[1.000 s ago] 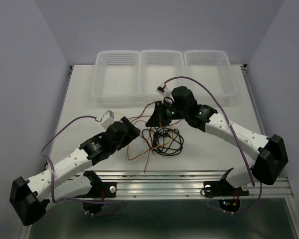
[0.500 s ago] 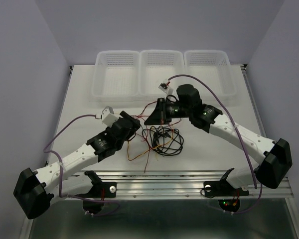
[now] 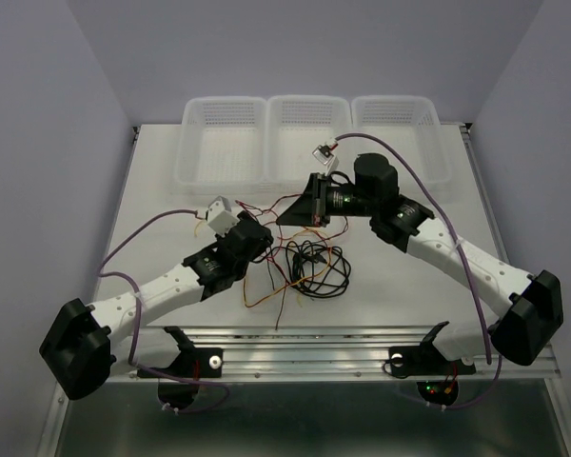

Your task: Untangle the cables

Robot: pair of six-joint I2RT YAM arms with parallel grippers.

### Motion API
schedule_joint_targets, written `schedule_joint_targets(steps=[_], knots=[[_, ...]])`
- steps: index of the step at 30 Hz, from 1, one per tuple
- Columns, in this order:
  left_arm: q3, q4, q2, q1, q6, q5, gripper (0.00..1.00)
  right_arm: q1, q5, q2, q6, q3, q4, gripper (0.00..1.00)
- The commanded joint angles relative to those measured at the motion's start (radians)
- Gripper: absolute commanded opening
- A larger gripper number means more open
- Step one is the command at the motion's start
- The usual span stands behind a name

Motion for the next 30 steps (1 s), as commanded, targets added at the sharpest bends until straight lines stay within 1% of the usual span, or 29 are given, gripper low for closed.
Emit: schedule_joint_targets(steps=[1, 2, 5, 6, 9, 10, 11, 12, 13, 16, 21, 23, 25, 26, 27, 29, 30], knots=[[0.036, 0.063, -0.014, -0.008, 0.076, -0.051, 0.51, -0.027, -0.018, -0.034, 0.048, 0.021, 0.087, 0.01], [0.034, 0.063, -0.014, -0.008, 0.096, -0.067, 0.44, -0.027, -0.021, -0.036, 0.057, 0.030, 0.089, 0.01], [0.039, 0.065, -0.014, -0.009, 0.141, -0.101, 0.43, -0.047, -0.044, -0.031, 0.102, 0.032, 0.118, 0.01], [0.041, 0.088, -0.014, -0.012, 0.189, -0.104, 0.44, -0.047, -0.051, -0.033, 0.121, 0.032, 0.129, 0.01], [0.047, 0.116, -0.008, -0.020, 0.259, -0.121, 0.43, -0.058, -0.073, -0.026, 0.135, 0.038, 0.144, 0.01], [0.054, 0.116, -0.005, -0.026, 0.283, -0.133, 0.37, -0.068, -0.074, -0.026, 0.138, 0.046, 0.147, 0.01], [0.062, 0.110, 0.004, -0.028, 0.297, -0.146, 0.18, -0.069, -0.071, -0.028, 0.139, 0.049, 0.147, 0.01], [0.073, 0.105, 0.010, -0.028, 0.309, -0.152, 0.12, -0.069, -0.073, -0.026, 0.143, 0.057, 0.147, 0.01], [0.077, 0.097, 0.013, -0.028, 0.315, -0.159, 0.01, -0.081, -0.076, -0.028, 0.143, 0.058, 0.147, 0.01], [0.097, 0.074, 0.024, -0.029, 0.316, -0.179, 0.00, -0.090, -0.085, -0.033, 0.145, 0.064, 0.149, 0.01], [0.119, 0.074, 0.026, -0.038, 0.361, -0.179, 0.00, -0.101, -0.097, -0.034, 0.146, 0.069, 0.147, 0.01], [0.125, 0.074, 0.020, -0.046, 0.378, -0.138, 0.00, -0.148, -0.094, -0.028, 0.134, 0.080, 0.146, 0.01], [0.123, 0.033, 0.006, -0.064, 0.374, -0.095, 0.00, -0.194, -0.061, -0.025, 0.120, 0.098, 0.143, 0.01], [0.119, 0.019, -0.002, -0.067, 0.368, -0.063, 0.00, -0.252, -0.042, -0.020, 0.113, 0.103, 0.143, 0.01], [0.098, -0.004, -0.022, -0.073, 0.371, 0.039, 0.00, -0.285, 0.003, -0.019, 0.088, 0.112, 0.140, 0.01], [0.074, -0.018, -0.045, -0.078, 0.369, 0.167, 0.00, -0.341, 0.075, -0.016, 0.004, 0.132, 0.124, 0.01], [0.064, -0.038, -0.069, -0.080, 0.372, 0.304, 0.00, -0.357, 0.234, -0.013, -0.069, 0.156, 0.085, 0.01]])
